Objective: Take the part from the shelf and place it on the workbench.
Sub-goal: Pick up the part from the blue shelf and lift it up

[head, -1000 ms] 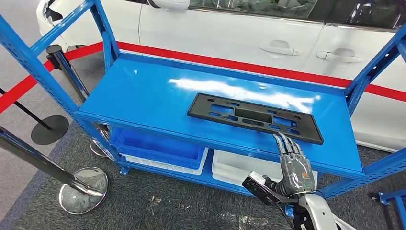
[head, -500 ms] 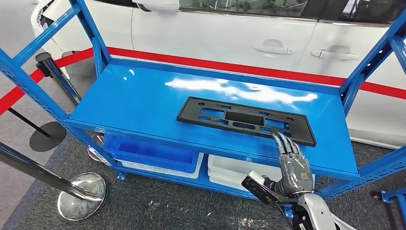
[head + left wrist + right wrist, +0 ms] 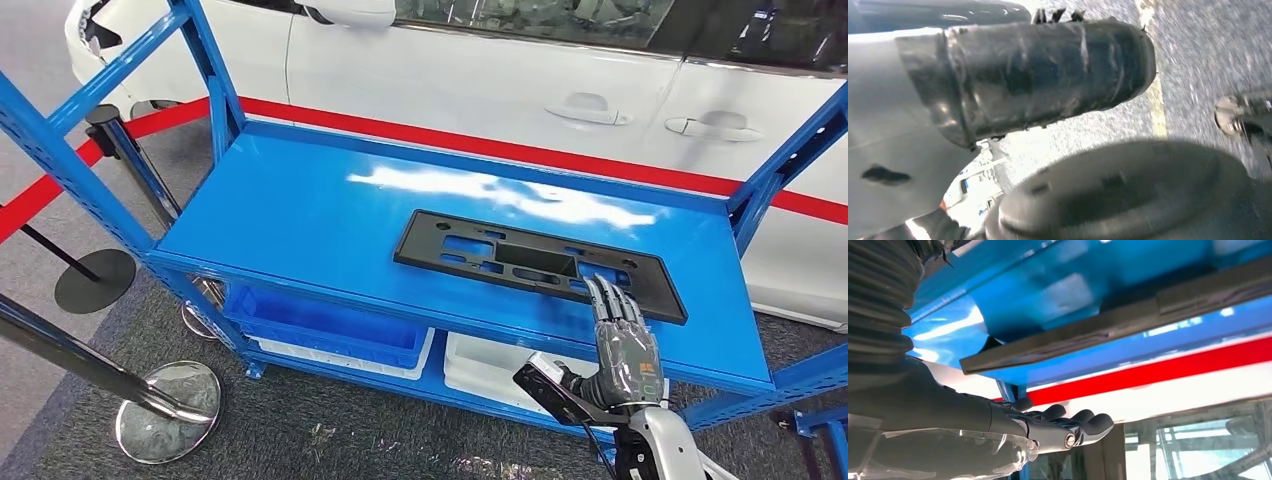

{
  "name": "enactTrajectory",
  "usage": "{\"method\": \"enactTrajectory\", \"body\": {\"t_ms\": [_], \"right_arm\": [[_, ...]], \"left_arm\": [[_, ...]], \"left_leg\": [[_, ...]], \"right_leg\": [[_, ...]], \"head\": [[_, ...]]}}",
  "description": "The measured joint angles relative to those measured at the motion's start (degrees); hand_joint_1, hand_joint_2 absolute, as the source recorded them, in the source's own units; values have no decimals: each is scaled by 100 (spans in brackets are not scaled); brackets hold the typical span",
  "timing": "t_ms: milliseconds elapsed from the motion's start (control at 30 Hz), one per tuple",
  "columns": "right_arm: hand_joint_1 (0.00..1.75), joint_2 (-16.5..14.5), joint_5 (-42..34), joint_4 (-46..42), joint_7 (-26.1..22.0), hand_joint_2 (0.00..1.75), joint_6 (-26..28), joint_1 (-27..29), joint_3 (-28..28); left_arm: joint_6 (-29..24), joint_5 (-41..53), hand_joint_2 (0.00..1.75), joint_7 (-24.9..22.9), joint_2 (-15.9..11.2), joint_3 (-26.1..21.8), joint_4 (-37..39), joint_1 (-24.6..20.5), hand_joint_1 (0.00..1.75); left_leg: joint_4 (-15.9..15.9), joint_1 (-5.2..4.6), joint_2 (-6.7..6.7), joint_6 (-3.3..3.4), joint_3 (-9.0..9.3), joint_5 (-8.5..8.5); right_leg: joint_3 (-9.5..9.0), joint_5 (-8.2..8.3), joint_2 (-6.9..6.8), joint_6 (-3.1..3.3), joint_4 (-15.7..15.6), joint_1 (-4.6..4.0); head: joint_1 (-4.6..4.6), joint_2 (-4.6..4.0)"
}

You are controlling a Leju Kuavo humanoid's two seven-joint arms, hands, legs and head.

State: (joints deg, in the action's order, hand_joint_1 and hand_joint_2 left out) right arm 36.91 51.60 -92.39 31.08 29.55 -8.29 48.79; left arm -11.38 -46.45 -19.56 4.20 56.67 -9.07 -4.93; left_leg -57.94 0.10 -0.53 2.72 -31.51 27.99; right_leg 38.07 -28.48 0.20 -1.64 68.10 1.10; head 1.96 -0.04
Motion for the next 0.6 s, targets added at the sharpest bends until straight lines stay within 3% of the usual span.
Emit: {"method": "enactTrajectory", "body": {"t_ms": [67, 100, 233, 300, 367, 400, 433, 467, 533, 600], "right_arm": [[0, -2, 1, 0, -1, 175, 9, -1, -19], [0, -3, 1, 0, -2, 175, 13, 2, -27], [0, -17, 2, 0, -2, 175, 17, 20, -51], [0, -30, 2, 1, -4, 175, 17, 24, -56], [0, -43, 2, 3, -12, 175, 16, 29, -59], [0, -51, 2, 7, -16, 175, 16, 32, -59], [0, -60, 2, 13, -19, 175, 15, 34, -59], [0, -70, 2, 18, -21, 175, 15, 36, -60], [0, -87, 2, 25, -22, 175, 15, 37, -60], [0, -97, 2, 30, -22, 175, 15, 36, -61]], "left_arm": [[3, 0, 0, 1, 0, 0, 0, -2, 0], [6, 0, 0, 3, 0, 1, 0, -5, 0], [10, 1, 0, 27, 0, 2, 0, -14, 0], [11, 1, 0, 41, 0, 2, 0, -15, 0], [13, 1, 0, 51, 0, 2, 0, -11, 0], [14, 1, 0, 54, 0, 2, 0, -8, 0], [15, 1, 0, 55, 0, 2, 0, -4, 0], [16, 1, 0, 55, 0, 2, 0, -1, 0], [17, 2, 0, 55, 0, 3, 0, 2, 0], [17, 2, 0, 55, 0, 5, 0, -1, 0]], "left_leg": [[-12, -16, -6, -45, 45, 54], [-15, -23, -8, -72, 47, 69], [-46, -33, 0, -192, 39, 138], [-470, -24, 12, -255, -156, 364], [-1235, -6, 16, -292, -569, 655], [-1534, 1, 16, -303, -757, 717], [-1634, 5, 16, -308, -854, 662], [-1511, 7, 17, -306, -841, 497], [-810, 10, 16, -280, -581, 35], [-234, -7, 13, -236, -328, -177]], "right_leg": [[-302, 258, 3, 46, -680, -25], [-376, 270, 5, 64, -842, -41], [-453, 237, 23, 146, -976, -20], [-497, 226, 13, 202, -1006, 8], [-522, 199, -5, 245, -1005, 3], [-536, 185, -9, 254, -1005, 0], [-554, 169, -9, 257, -1004, -1], [-581, 150, -5, 254, -1003, 0], [-649, 101, 6, 232, -1002, 3], [-673, 60, 16, 189, -991, -18]], "head": [[2, 1], [5, 1], [20, 0], [39, 0], [50, 0], [49, 0], [49, 0], [49, 0], [49, 0], [46, 0]]}}
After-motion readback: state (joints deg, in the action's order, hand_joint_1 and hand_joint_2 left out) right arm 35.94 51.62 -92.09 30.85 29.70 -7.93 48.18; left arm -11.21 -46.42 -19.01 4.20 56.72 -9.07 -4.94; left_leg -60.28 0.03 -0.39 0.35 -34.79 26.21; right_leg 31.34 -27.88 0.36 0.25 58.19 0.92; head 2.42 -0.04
